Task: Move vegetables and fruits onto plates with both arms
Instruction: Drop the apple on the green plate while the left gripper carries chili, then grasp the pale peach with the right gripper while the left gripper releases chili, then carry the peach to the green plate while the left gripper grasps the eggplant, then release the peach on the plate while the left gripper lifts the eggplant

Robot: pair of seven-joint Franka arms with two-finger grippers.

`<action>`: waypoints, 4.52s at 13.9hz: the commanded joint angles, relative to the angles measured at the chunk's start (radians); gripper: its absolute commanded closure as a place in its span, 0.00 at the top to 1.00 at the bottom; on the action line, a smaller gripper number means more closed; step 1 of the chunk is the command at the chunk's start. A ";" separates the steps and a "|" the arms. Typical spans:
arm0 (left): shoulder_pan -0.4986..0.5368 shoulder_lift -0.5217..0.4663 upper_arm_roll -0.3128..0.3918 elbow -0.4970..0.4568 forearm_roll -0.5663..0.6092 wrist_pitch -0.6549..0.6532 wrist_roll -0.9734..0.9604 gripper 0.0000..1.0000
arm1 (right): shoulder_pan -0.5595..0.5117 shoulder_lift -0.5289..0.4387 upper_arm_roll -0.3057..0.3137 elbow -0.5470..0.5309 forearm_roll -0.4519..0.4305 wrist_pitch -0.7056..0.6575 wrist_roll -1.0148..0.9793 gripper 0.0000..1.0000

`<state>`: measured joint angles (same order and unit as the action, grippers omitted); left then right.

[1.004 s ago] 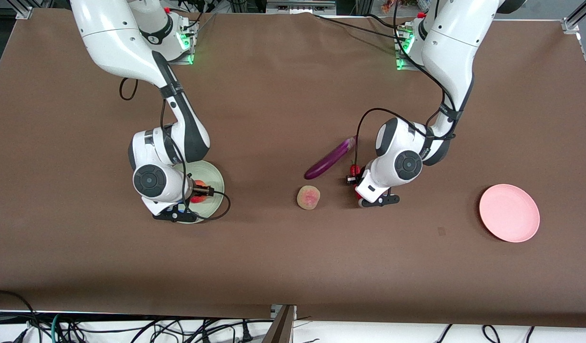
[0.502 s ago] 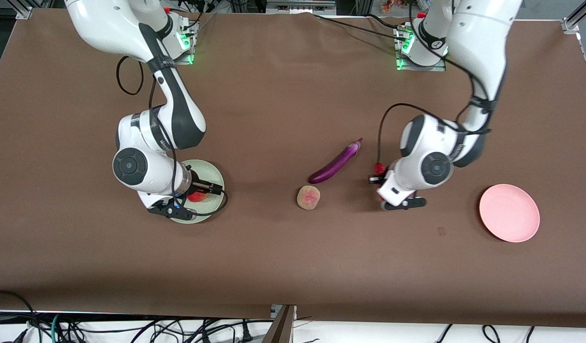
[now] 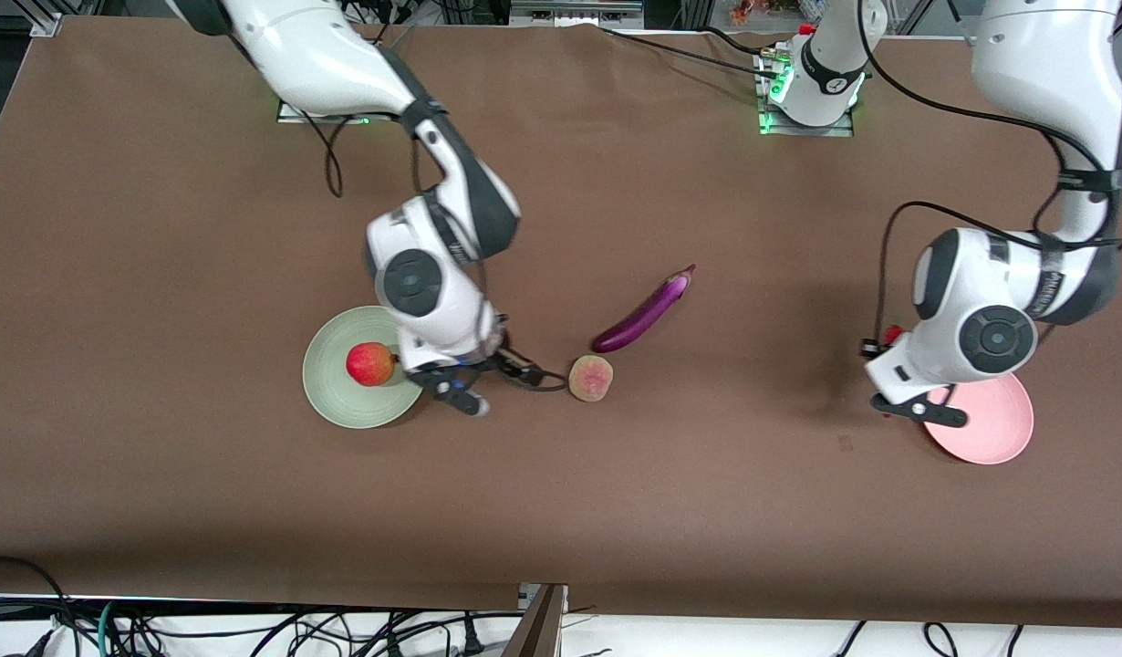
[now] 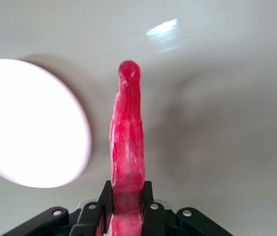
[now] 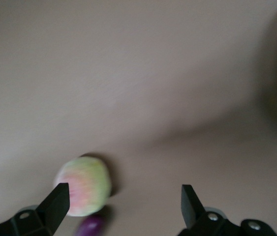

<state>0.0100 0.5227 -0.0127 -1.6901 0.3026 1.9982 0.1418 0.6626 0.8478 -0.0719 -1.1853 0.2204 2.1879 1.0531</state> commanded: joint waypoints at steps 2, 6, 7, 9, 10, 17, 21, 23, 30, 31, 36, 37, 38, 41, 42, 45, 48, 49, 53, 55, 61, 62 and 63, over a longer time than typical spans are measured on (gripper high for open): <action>0.099 0.057 -0.018 0.018 0.064 0.144 0.337 0.15 | 0.078 0.135 -0.015 0.089 -0.050 0.175 0.149 1.00; 0.137 0.088 -0.018 0.035 0.060 0.203 0.429 0.99 | 0.121 0.200 -0.020 0.121 -0.059 0.236 0.222 1.00; 0.146 0.088 -0.019 0.035 0.059 0.214 0.429 1.00 | 0.129 0.209 -0.022 0.121 -0.071 0.242 0.226 1.00; 0.148 0.088 -0.019 0.035 0.059 0.217 0.429 1.00 | 0.132 0.223 -0.025 0.119 -0.076 0.268 0.226 1.00; 0.148 0.086 -0.021 0.035 0.058 0.215 0.429 1.00 | 0.132 0.227 -0.025 0.119 -0.078 0.276 0.225 0.99; 0.151 0.011 -0.197 0.029 -0.062 0.071 0.444 1.00 | 0.065 0.121 -0.019 0.119 -0.090 0.051 0.058 0.21; 0.156 -0.035 -0.367 0.011 -0.133 0.031 0.438 1.00 | -0.059 0.001 -0.008 0.113 -0.021 -0.205 -0.238 0.21; 0.160 -0.036 -0.435 -0.031 -0.206 0.053 0.433 1.00 | -0.113 -0.047 -0.014 0.084 -0.015 -0.308 -0.379 0.21; 0.021 -0.004 -0.570 -0.160 -0.206 0.247 0.165 1.00 | -0.143 -0.239 -0.115 -0.383 -0.015 -0.070 -0.729 0.22; -0.001 -0.001 -0.569 -0.184 -0.197 0.302 0.121 1.00 | -0.146 -0.254 -0.124 -0.436 -0.015 -0.027 -0.755 0.22; -0.051 0.052 -0.555 -0.341 -0.156 0.577 0.059 1.00 | -0.170 -0.280 -0.131 -0.539 -0.012 0.035 -0.831 0.29; -0.051 0.069 -0.546 -0.347 -0.095 0.615 0.024 1.00 | -0.175 -0.288 -0.131 -0.568 -0.012 0.062 -0.843 0.29; -0.053 0.082 -0.546 -0.347 -0.038 0.617 -0.022 1.00 | -0.178 -0.291 -0.131 -0.589 -0.007 0.085 -0.854 0.33; -0.076 0.114 -0.538 -0.344 0.053 0.617 -0.123 0.54 | -0.179 -0.283 -0.131 -0.614 -0.003 0.138 -0.854 0.71; -0.073 0.114 -0.536 -0.342 0.058 0.617 -0.119 0.34 | -0.179 -0.283 -0.131 -0.611 0.020 0.135 -0.851 0.93; -0.056 0.094 -0.532 -0.339 0.092 0.610 -0.123 0.00 | -0.178 -0.329 -0.131 -0.577 0.036 0.051 -0.832 0.99; 0.022 -0.012 -0.540 -0.301 0.089 0.402 -0.117 0.02 | -0.173 -0.392 -0.129 -0.478 0.033 -0.153 -0.743 0.99; 0.042 -0.036 -0.540 -0.274 0.087 0.323 -0.119 0.02 | -0.173 -0.424 -0.131 -0.462 0.025 -0.212 -0.734 0.99; 0.155 -0.047 -0.527 -0.054 0.092 -0.052 -0.006 0.02 | -0.175 -0.613 -0.137 -0.459 0.016 -0.351 -0.733 1.00; 0.292 -0.046 -0.524 -0.026 0.095 -0.085 0.147 0.02 | -0.175 -0.699 -0.150 -0.462 -0.027 -0.420 -0.743 1.00; 0.568 0.008 -0.498 -0.002 0.258 0.005 0.539 0.05 | -0.178 -0.874 -0.215 -0.500 -0.104 -0.573 -0.853 1.00; 0.599 0.031 -0.498 0.007 0.271 0.031 0.621 0.05 | -0.207 -0.880 -0.213 -0.507 -0.104 -0.586 -0.899 1.00; 0.625 0.060 -0.497 0.018 0.271 0.060 0.690 0.06 | -0.242 -0.880 -0.195 -0.504 -0.104 -0.606 -0.916 1.00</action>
<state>0.6017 0.5214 -0.4959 -1.7190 0.5429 2.0280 0.7182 0.4704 -0.0069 -0.2839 -1.6565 0.1251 1.6026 0.1954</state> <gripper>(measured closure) 0.661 0.000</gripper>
